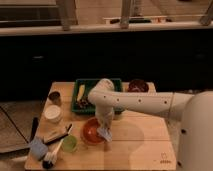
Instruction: Wipe red bowl with towel
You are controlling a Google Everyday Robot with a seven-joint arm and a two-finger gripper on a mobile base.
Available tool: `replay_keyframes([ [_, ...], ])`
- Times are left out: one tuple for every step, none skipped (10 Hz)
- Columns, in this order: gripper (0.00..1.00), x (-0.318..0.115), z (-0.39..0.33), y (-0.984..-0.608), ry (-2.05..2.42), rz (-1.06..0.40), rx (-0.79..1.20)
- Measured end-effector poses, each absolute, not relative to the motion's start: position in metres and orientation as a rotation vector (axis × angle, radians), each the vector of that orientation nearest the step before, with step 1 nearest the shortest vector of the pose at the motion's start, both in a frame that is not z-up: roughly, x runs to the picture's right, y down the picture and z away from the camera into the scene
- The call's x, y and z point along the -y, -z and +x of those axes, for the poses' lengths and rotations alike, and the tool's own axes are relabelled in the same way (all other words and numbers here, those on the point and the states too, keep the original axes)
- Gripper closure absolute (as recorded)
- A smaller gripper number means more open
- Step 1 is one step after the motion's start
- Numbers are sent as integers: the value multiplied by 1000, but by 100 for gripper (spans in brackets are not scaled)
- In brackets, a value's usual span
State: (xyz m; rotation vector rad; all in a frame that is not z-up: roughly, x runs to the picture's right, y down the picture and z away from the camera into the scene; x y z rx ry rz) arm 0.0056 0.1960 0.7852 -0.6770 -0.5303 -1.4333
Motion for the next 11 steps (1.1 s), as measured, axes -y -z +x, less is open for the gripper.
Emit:
replay_keyframes([
  [100, -191, 2, -788, 1436, -673, 523],
  [100, -185, -6, -791, 1447, -666, 518],
  [100, -183, -15, -793, 1460, -660, 518],
  [100, -181, -25, -792, 1471, -651, 524],
  [100, -181, -39, -790, 1495, -640, 537],
  [100, -183, -46, -787, 1511, -633, 550],
  [100, -185, -52, -782, 1533, -622, 561],
  [100, -190, -60, -773, 1559, -600, 583],
  [100, -193, -61, -769, 1570, -599, 588],
  [100, -197, -61, -764, 1581, -598, 595],
  [100, -204, -55, -759, 1578, -603, 602],
])
